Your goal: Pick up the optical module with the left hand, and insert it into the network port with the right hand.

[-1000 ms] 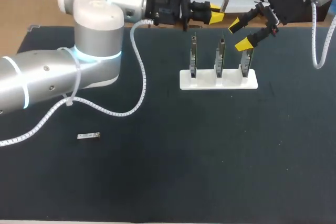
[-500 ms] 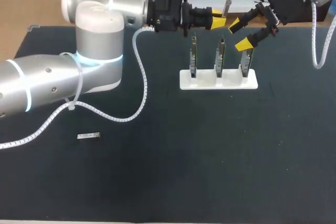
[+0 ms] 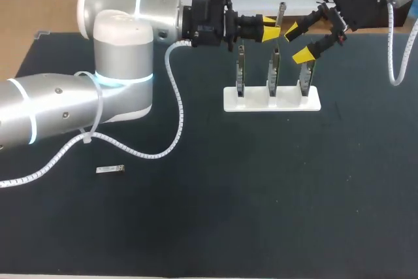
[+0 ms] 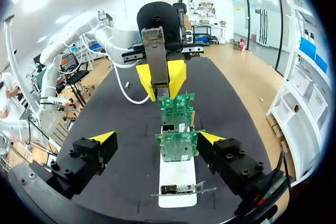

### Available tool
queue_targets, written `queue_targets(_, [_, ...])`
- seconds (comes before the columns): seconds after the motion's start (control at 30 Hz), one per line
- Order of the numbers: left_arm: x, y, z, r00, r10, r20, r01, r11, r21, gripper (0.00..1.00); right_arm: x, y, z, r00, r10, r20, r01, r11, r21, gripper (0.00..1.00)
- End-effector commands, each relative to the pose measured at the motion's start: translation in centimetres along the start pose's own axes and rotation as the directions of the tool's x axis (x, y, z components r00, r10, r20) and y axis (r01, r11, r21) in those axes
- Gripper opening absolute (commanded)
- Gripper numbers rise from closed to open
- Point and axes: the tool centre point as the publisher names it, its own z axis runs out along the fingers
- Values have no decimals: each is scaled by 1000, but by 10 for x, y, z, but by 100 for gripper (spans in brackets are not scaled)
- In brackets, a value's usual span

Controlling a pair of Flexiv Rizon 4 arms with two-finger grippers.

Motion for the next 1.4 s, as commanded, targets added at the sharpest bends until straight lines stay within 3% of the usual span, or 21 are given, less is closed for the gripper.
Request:
queue_targets(0.03, [2,-2,2,1000,1,6,-1,1000,-7,0,0,-1,0,1000,0,0,0,1000,-1,100])
queue_targets(1.4, [12,-3,6,999,-40,27,40,999,-5,0,0,-1,0,1000,0,0,0,1000,-1,100])
